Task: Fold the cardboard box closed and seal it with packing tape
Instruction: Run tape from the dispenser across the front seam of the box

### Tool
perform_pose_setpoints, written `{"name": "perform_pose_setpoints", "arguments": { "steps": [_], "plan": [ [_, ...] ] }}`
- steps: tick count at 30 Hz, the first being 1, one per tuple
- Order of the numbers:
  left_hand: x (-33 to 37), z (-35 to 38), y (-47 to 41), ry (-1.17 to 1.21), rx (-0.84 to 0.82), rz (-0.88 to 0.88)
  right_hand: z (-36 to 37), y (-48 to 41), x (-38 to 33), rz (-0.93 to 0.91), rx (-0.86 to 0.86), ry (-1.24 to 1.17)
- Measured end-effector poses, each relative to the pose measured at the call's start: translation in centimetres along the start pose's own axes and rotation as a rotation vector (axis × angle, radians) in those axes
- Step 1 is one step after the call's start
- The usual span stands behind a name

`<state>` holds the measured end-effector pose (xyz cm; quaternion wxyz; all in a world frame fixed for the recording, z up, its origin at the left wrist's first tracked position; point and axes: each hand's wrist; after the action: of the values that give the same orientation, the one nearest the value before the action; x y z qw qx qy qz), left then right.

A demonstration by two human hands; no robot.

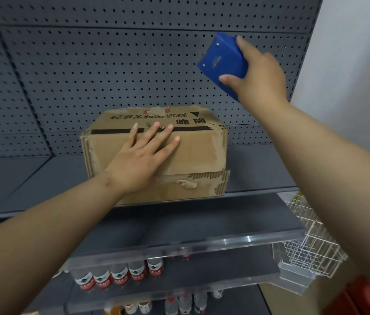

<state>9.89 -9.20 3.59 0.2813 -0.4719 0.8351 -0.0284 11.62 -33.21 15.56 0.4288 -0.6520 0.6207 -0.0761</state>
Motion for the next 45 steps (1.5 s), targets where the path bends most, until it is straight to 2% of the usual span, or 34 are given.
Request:
{"name": "perform_pose_setpoints", "arguments": {
  "steps": [5, 11, 14, 18, 23, 27, 31, 34, 37, 39, 42, 45],
  "plan": [
    [-0.8, -0.4, 1.2, 0.013, -0.014, -0.101, -0.4, 3.8, -7.2, -0.115, -0.011, -0.110],
    [-1.1, -0.5, 2.6, 0.108, 0.108, -0.122, 1.0, 8.9, -10.7, -0.155, -0.078, -0.125],
    [-1.4, -0.4, 3.0, 0.101, 0.085, -0.119, 1.5, 10.3, -10.7, -0.121, -0.095, -0.117],
    [-1.8, 0.6, 4.1, 0.074, 0.080, -0.205, 1.9, 12.4, -10.2, -0.104, -0.147, -0.096],
    [-2.7, 1.4, 4.6, 0.077, 0.079, -0.166, 2.7, 15.1, -8.7, -0.093, -0.227, -0.083],
    [-2.5, 2.2, 4.9, 0.195, 0.034, -0.154, 3.4, 16.8, -7.8, -0.133, -0.267, -0.033],
    [-3.0, 3.0, 5.7, 0.298, 0.106, -0.113, 4.3, 17.7, -6.8, -0.176, -0.278, 0.013],
    [-3.8, 4.3, 6.6, 0.283, 0.185, -0.097, 5.3, 18.6, -5.6, -0.225, -0.280, 0.058],
    [-3.7, 5.6, 7.7, 0.295, 0.139, -0.141, 6.4, 19.4, -4.9, -0.277, -0.261, 0.115],
    [-3.6, 6.3, 8.2, 0.320, 0.172, -0.166, 6.7, 19.5, -4.9, -0.285, -0.255, 0.144],
    [-2.8, 5.9, 8.4, 0.519, 0.330, -0.264, 6.9, 19.3, -4.8, -0.276, -0.254, 0.163],
    [-1.5, 3.6, 8.1, 0.964, 0.418, -0.446, 6.8, 19.2, -4.8, -0.271, -0.271, 0.165]
  ]
}}
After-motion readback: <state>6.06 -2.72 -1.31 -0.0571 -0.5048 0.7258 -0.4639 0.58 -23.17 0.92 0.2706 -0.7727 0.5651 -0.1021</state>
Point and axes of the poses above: each hand's wrist, its own y-axis away from the middle knuckle, its own z-axis out of the palm, x = y × z, and after that the axes turned 1 degree about -x, right-handed
